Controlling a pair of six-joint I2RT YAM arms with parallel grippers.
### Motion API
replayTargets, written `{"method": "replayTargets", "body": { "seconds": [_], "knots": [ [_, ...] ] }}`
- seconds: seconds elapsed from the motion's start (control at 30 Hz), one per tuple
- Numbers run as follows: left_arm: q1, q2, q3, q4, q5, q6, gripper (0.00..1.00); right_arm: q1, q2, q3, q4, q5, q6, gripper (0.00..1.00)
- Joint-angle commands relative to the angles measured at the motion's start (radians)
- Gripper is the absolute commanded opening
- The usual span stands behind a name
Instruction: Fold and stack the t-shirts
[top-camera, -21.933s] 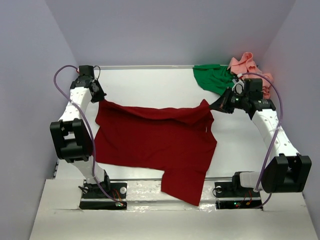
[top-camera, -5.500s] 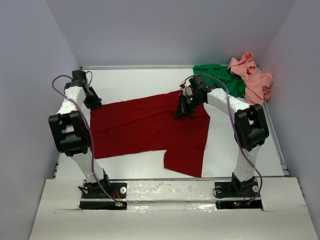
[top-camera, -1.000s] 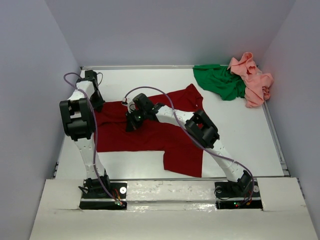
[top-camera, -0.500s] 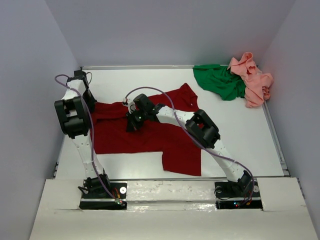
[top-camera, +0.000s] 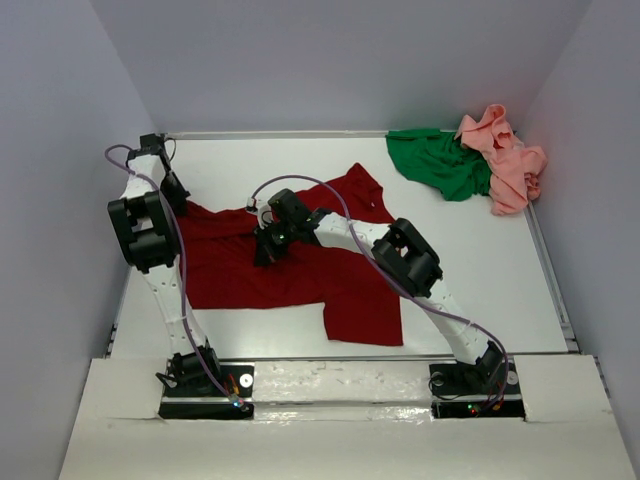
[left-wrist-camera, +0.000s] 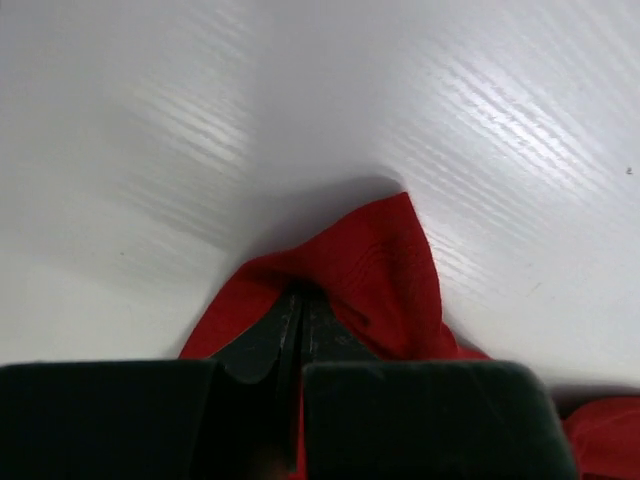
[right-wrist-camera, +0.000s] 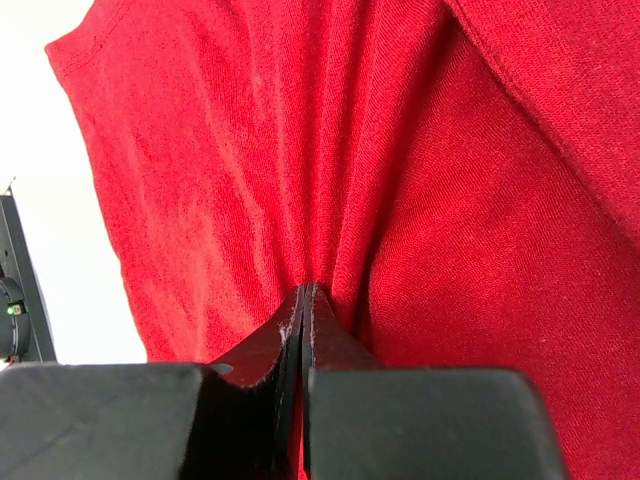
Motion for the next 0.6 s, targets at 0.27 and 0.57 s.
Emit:
{"method": "replayTargets", "body": {
  "seconds": [0.27, 0.57],
  "knots": [
    [-0.017, 0.002, 0.095, -0.001, 0.072, -0.024, 0.13, 0.012, 0.012, -0.05, -0.115, 0.03, -0.024, 0.0],
    [-0.017, 0.009, 0.112, -0.018, 0.033, -0.021, 0.14, 0.012, 0.015, -0.045, -0.115, 0.027, -0.023, 0.0]
  ]
}}
